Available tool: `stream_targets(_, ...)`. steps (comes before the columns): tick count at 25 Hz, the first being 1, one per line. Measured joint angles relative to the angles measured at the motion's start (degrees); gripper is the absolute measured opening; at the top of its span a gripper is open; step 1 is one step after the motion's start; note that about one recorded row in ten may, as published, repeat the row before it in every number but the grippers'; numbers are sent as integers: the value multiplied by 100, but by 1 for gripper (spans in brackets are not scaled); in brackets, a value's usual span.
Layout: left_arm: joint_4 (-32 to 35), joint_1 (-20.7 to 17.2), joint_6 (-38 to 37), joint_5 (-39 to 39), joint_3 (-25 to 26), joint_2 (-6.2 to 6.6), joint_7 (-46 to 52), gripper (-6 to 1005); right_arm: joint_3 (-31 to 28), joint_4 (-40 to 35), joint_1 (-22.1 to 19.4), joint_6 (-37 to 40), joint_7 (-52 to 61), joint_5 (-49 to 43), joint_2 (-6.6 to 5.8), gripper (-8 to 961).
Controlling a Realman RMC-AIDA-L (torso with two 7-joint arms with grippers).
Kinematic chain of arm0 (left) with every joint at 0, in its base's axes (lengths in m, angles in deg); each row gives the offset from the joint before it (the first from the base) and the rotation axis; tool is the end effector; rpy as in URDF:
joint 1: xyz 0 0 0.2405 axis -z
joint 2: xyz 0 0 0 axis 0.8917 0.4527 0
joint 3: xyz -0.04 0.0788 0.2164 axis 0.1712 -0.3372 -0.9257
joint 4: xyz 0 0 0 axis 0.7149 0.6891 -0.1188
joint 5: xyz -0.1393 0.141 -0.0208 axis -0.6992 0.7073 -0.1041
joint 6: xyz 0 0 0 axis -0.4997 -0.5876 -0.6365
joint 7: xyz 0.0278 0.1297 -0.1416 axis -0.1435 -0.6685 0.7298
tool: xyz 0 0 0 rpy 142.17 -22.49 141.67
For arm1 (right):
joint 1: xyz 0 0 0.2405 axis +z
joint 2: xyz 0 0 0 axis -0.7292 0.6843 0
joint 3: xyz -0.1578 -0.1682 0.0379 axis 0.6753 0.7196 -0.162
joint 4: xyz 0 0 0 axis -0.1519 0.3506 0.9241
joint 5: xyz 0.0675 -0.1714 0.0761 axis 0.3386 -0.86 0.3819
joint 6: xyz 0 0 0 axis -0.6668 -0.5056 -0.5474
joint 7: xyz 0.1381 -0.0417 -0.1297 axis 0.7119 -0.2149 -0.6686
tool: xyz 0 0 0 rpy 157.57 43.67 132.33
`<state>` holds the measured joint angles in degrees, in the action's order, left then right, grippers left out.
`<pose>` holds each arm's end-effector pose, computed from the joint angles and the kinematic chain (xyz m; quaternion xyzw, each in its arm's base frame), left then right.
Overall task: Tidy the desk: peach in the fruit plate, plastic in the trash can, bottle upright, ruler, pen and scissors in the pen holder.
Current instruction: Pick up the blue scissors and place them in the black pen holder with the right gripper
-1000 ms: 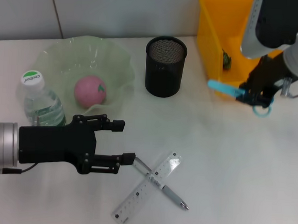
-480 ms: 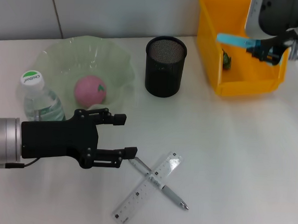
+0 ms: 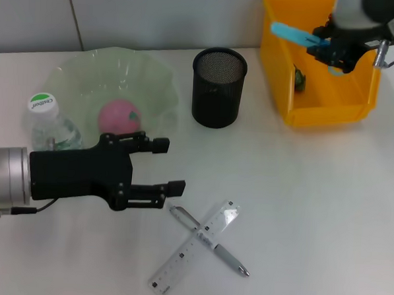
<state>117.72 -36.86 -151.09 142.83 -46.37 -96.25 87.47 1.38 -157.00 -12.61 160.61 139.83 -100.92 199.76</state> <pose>-0.1770 0.3056 -0.0559 -0.9579 -0.1057 -0.2580 0.0681 0.1410 0.4048 0.0539 -0.9230 -0.0075 -0.1737 0.3434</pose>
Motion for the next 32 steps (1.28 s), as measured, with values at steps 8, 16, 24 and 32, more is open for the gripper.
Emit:
stream_targets(8,-3,-14,-58,-294,-7,-5,1,815,-1081,370,-519,77,-228,2090,-10,220)
stream_targets(16,-44,-27,-136,-532,-58,-21,-59,815,-2285,1661,-1030,296,-922,4390,-50,220)
stream_targets(24,-67,-77,-281,-797,-68,-28,-218,814,-3249,3402,-1049,1011,-1567,5978,-170,220)
stream_targets(32,-219,-19,-387,-921,-79,-28,-422,815,-3409,5074,-904,1346,-1709,7047,-352,220)
